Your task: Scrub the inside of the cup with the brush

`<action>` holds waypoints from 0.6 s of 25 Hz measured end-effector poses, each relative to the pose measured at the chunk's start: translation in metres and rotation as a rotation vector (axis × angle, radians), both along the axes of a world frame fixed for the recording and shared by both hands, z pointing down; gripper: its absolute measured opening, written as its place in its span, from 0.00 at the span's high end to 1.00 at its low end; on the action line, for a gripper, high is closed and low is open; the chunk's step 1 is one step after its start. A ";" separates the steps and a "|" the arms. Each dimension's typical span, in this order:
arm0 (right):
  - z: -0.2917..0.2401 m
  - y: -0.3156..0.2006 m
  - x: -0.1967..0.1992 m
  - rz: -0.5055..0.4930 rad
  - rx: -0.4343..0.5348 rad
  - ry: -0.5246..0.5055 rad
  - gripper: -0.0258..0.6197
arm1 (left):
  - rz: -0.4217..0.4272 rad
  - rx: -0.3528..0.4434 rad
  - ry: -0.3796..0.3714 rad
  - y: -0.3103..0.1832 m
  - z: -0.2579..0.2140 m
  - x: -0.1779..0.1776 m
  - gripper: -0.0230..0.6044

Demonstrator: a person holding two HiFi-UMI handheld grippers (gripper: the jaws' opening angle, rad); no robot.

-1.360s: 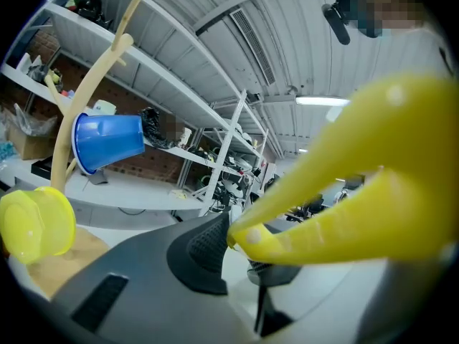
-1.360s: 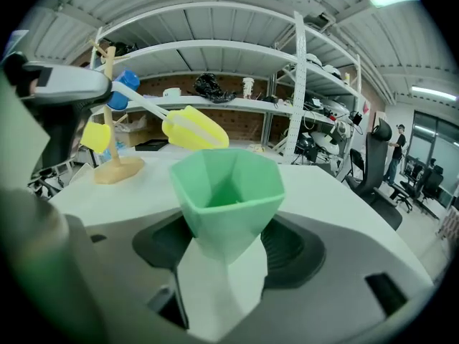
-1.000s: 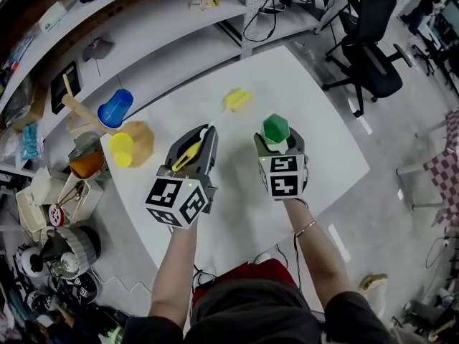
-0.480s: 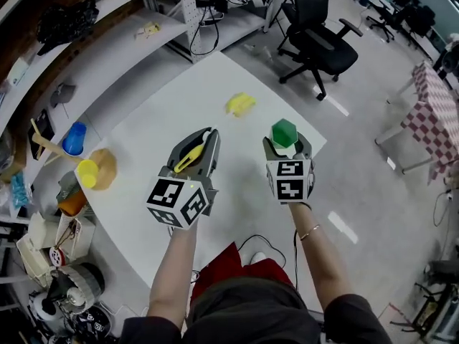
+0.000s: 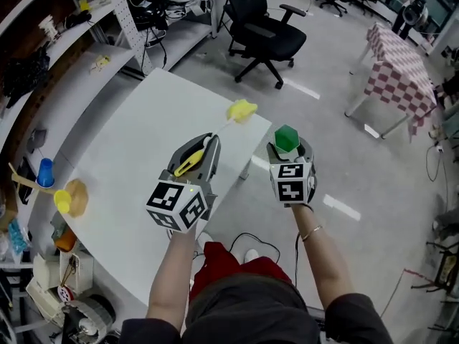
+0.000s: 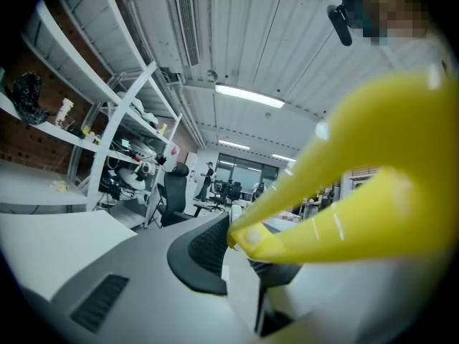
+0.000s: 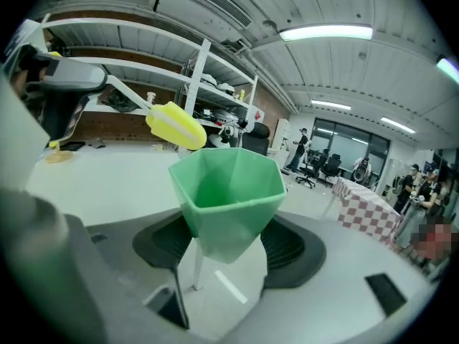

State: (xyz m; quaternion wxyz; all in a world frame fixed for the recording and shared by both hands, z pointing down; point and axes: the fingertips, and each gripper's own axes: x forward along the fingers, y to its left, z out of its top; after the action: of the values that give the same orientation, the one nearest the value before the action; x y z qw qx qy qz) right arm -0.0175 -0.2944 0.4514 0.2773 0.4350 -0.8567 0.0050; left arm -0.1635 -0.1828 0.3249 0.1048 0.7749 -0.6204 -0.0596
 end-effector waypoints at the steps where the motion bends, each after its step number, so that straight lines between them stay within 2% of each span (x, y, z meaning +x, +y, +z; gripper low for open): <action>1: 0.002 -0.002 0.019 0.024 0.000 0.010 0.48 | 0.026 -0.001 -0.001 -0.004 0.000 0.016 0.89; 9: 0.028 0.000 0.157 0.184 -0.017 0.093 0.48 | 0.229 -0.030 0.004 -0.024 0.008 0.135 0.89; 15: 0.050 0.011 0.241 0.277 -0.040 0.152 0.48 | 0.380 -0.062 0.016 -0.029 0.020 0.214 0.89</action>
State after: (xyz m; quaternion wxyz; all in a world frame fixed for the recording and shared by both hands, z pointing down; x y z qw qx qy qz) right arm 0.2238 -0.2834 0.5009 0.3464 0.5427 -0.7646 0.0273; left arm 0.0510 -0.2114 0.3445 0.1429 0.8740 -0.4638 -0.0260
